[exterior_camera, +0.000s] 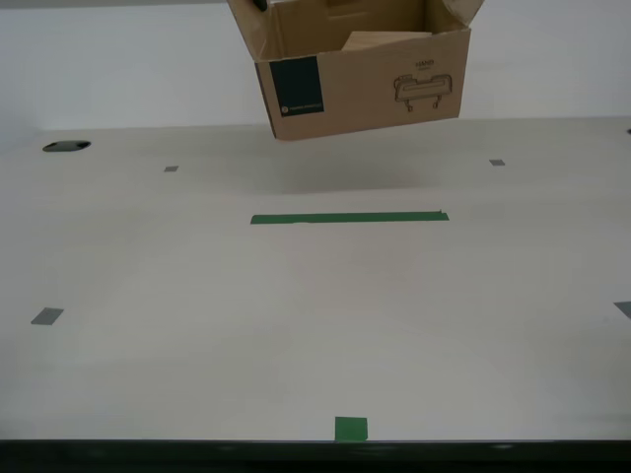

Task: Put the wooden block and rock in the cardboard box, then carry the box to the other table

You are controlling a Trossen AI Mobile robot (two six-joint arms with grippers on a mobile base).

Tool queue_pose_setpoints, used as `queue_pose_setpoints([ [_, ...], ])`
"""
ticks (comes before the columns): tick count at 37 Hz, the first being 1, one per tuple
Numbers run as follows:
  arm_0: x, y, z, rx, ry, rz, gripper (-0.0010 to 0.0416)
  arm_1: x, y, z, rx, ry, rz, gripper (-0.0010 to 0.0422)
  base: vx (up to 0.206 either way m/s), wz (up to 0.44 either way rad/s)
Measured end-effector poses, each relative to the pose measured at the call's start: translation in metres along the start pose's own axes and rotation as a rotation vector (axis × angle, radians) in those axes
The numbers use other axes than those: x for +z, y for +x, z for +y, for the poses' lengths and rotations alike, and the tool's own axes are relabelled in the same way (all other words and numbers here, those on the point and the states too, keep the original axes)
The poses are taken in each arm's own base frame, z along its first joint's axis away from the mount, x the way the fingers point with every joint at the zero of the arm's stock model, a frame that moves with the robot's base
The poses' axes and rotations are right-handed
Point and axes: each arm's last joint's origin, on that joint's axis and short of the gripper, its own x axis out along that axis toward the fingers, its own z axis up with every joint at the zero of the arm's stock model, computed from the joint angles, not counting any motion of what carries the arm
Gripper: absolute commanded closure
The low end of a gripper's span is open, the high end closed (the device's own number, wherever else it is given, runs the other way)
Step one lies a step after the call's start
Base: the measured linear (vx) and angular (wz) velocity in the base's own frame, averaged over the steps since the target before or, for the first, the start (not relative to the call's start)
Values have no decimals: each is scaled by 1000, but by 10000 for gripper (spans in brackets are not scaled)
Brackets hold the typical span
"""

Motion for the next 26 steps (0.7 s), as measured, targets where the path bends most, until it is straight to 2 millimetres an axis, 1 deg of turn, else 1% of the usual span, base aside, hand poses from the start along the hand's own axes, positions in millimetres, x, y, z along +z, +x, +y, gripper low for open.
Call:
queue_pose_setpoints([
  [4, 2, -9, 6, 1, -4, -7, 406, 4, -10, -3, 0, 7, 0, 413, 0, 0],
  [11, 6, -19, 13, 5, -21, -35, 406, 10, -21, -8, -4, 29, -29, 413, 0, 0],
  [20, 4, -20, 13, 2, -47, -27, 406, 11, -36, -15, -10, 77, -69, 413, -10, -1],
  [26, 2, -21, 14, 0, -72, -25, 406, 13, -49, -21, -19, 103, -126, 413, -29, 2],
])
